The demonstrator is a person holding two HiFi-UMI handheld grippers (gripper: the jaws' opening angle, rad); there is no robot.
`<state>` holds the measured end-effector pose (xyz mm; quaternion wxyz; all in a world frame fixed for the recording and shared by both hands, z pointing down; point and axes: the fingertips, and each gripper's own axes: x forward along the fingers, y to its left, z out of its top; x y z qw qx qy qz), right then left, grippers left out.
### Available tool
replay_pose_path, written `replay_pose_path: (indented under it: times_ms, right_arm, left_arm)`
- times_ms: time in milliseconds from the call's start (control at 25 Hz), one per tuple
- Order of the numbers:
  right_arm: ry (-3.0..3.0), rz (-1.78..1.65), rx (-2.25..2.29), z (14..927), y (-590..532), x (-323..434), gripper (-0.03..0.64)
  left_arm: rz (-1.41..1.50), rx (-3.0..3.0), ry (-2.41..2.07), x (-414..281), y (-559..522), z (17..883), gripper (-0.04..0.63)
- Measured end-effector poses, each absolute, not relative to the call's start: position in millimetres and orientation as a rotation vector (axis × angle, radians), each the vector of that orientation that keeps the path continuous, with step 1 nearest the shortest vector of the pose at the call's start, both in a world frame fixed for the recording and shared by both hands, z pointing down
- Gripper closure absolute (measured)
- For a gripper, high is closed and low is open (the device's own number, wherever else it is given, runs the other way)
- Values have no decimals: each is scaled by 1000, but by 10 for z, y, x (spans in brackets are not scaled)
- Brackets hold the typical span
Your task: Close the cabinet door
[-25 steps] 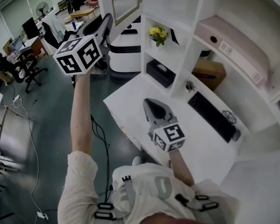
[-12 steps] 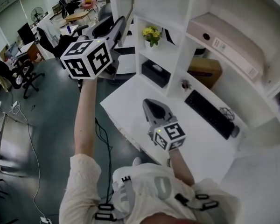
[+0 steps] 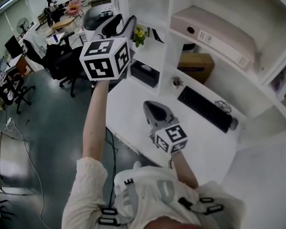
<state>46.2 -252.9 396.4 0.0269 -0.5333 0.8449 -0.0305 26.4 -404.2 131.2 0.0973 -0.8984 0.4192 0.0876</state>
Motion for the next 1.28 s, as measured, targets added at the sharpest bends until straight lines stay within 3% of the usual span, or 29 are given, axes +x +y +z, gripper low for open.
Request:
replay_pose_path:
  times_ms: [440, 1280]
  right_arm:
    - [2526, -110, -1783, 4013, -2407, 865, 612]
    - [2517, -181, -1800, 4160, -2517, 970, 611]
  left_arm:
    - [227, -2622, 1214, 592, -4077, 1327, 422]
    - [107, -2617, 1087, 1103, -4212, 1331, 416]
